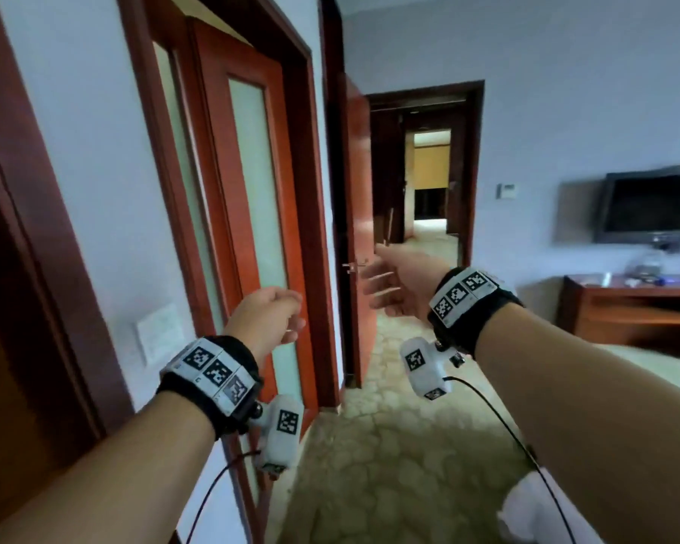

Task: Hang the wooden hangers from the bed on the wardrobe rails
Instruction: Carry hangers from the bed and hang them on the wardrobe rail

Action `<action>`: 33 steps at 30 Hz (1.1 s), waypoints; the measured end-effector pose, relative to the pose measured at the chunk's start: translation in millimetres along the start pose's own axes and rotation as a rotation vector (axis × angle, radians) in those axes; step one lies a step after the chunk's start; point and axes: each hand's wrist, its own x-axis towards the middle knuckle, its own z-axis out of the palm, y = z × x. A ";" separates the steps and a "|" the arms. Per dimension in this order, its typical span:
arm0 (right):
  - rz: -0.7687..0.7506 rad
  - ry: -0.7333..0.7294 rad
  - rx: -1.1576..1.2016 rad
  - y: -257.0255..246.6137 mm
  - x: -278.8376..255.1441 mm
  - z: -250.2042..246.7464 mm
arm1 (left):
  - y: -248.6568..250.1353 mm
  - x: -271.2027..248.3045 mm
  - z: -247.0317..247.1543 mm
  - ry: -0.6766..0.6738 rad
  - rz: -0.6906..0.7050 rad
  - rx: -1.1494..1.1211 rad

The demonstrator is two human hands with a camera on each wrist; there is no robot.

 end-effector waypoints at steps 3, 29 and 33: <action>0.086 0.232 0.034 40.2 -41.3 -65.8 | -16.7 -1.2 54.3 -0.165 -0.018 -0.025; 0.581 1.353 0.372 331.1 -532.4 -483.8 | -61.7 -275.1 604.5 -1.133 -0.095 0.171; 0.631 1.393 0.425 366.9 -565.6 -538.8 | -73.1 -305.0 682.3 -1.203 -0.120 0.227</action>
